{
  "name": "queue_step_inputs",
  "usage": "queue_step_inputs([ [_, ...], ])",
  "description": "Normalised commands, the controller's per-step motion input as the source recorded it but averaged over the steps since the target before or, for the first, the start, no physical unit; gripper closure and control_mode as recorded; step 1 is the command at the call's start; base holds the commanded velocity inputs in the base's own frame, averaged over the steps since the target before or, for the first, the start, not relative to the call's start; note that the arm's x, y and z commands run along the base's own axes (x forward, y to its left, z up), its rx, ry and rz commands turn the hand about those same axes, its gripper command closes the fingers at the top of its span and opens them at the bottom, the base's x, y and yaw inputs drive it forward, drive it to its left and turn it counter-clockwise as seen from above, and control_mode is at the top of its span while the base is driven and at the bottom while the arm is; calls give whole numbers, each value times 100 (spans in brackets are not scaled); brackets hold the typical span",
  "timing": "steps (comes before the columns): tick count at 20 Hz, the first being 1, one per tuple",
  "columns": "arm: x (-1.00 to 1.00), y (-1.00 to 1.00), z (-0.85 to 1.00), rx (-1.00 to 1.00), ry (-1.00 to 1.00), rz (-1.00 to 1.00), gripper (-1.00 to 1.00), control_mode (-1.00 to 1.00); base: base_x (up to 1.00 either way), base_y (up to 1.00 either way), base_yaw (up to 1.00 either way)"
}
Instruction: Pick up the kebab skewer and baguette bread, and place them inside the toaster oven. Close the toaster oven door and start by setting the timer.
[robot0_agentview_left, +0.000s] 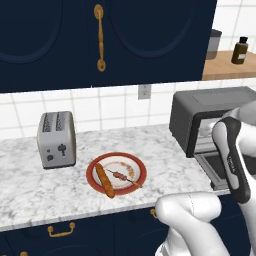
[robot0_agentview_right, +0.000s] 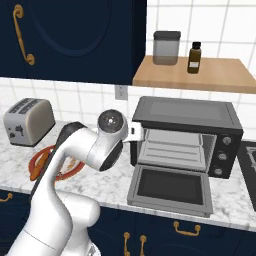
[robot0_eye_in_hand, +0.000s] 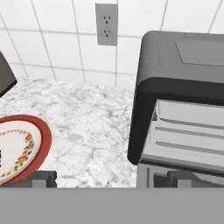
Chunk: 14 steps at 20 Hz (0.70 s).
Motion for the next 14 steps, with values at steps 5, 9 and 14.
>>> queue_step_inputs([
  [5, 0, -89, -28, 8, -19, 3, -100, -100, 0, 0, 0],
  [9, 8, -74, -39, 5, -24, 1, -100, -100, 0, 0, 0],
  [14, 45, -48, -28, 0, -8, 1, -100, -100, 0, 0, 0],
])
